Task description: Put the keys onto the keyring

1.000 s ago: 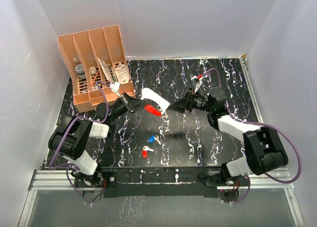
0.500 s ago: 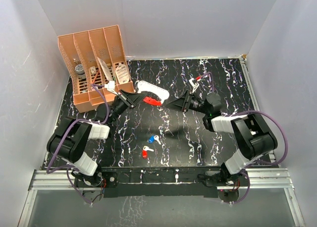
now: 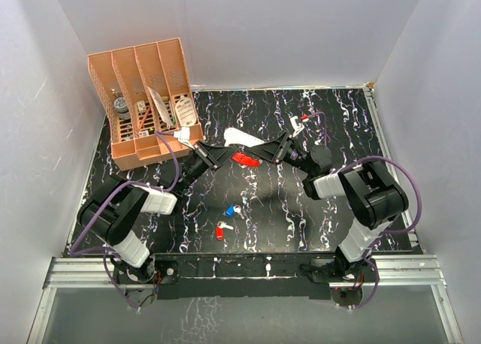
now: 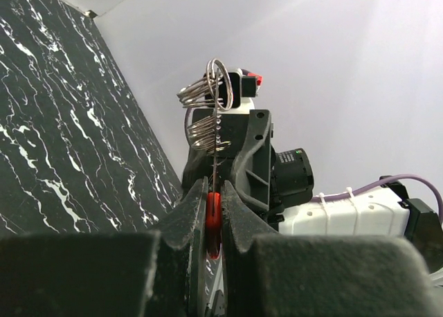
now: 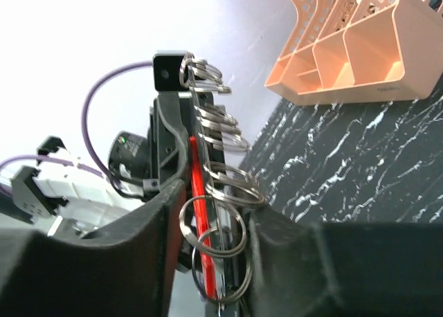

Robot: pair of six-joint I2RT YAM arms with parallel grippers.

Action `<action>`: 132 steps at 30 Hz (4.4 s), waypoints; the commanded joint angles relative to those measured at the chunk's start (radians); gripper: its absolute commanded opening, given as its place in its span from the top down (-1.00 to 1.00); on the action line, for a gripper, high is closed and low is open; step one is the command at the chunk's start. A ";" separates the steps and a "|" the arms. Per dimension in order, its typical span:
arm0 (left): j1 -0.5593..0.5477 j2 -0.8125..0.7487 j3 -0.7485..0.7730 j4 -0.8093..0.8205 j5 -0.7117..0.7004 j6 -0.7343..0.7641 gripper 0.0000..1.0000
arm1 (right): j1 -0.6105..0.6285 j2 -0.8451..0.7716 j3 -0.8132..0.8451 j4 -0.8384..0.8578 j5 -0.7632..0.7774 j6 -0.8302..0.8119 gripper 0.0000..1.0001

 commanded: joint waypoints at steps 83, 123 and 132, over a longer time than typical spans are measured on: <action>0.099 0.040 -0.003 0.236 0.090 -0.169 -0.58 | -0.004 -0.469 0.119 -0.955 -0.059 -0.687 1.00; 0.025 0.023 0.031 0.238 0.080 -0.177 -0.57 | 0.004 -0.418 0.093 -0.888 -0.029 -0.685 1.00; 0.025 0.046 0.008 0.237 0.081 -0.172 -0.60 | 0.004 -0.436 0.106 -0.882 -0.035 -0.681 1.00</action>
